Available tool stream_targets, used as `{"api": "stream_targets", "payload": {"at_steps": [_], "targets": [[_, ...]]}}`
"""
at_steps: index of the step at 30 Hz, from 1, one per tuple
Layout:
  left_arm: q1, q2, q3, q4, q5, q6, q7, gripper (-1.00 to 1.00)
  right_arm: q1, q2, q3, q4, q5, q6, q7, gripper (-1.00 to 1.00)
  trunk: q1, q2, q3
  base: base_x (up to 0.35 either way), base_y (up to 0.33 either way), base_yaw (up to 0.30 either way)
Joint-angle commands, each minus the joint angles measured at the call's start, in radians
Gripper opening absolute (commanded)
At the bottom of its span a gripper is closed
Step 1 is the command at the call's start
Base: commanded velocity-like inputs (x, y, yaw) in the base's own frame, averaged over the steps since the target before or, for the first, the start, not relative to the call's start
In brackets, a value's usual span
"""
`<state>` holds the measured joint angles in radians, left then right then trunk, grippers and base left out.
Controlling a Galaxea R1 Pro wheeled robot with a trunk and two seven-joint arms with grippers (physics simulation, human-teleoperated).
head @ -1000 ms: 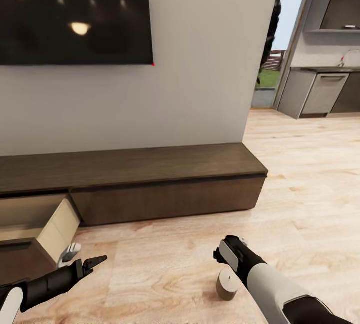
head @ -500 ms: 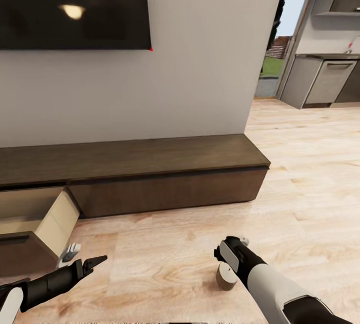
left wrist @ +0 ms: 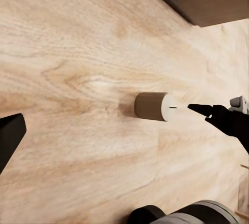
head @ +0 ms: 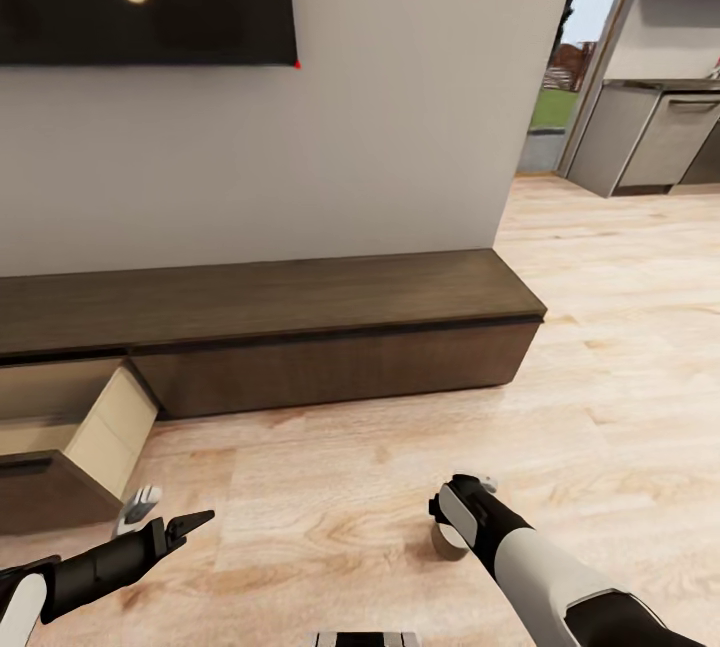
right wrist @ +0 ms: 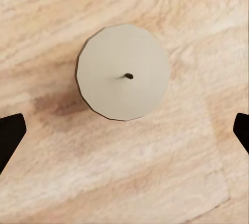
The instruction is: Place each of the two pumpkins and all three candles from the living room inside a cabinet in the living room (use any cabinet), then make sure every cabinet is closed, and position the cauldron so it is next to a table in the living room.
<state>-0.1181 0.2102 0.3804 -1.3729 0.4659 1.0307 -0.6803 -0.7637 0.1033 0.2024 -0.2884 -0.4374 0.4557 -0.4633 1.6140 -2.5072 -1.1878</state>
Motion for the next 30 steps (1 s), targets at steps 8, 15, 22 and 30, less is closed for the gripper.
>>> {"api": "stream_targets", "payload": {"at_steps": [8,15,22,30], "targets": [[0.0,-0.001,0.0,0.0,0.0,0.0,0.001,1.0,0.0,0.0,0.0,0.0,0.0,0.0,0.0,1.0,0.004,-0.002,-0.031,0.0,0.0,0.0],[0.0,-0.001,-0.001,0.0,0.0,0.0,0.001,1.0,0.0,-0.002,0.0,0.0,0.0,-0.001,0.0,1.0,0.007,-0.004,-0.058,0.0,0.0,0.0],[0.0,-0.001,-0.001,0.0,0.0,0.0,0.001,1.0,0.001,-0.002,0.0,0.0,0.0,-0.001,0.0,1.0,0.01,-0.005,-0.085,0.0,0.0,0.0],[0.0,-0.002,-0.001,0.0,0.0,0.0,0.0,1.0,0.001,-0.002,0.0,0.0,0.0,-0.002,0.0,1.0,0.013,-0.007,-0.116,0.0,0.0,0.0]]}}
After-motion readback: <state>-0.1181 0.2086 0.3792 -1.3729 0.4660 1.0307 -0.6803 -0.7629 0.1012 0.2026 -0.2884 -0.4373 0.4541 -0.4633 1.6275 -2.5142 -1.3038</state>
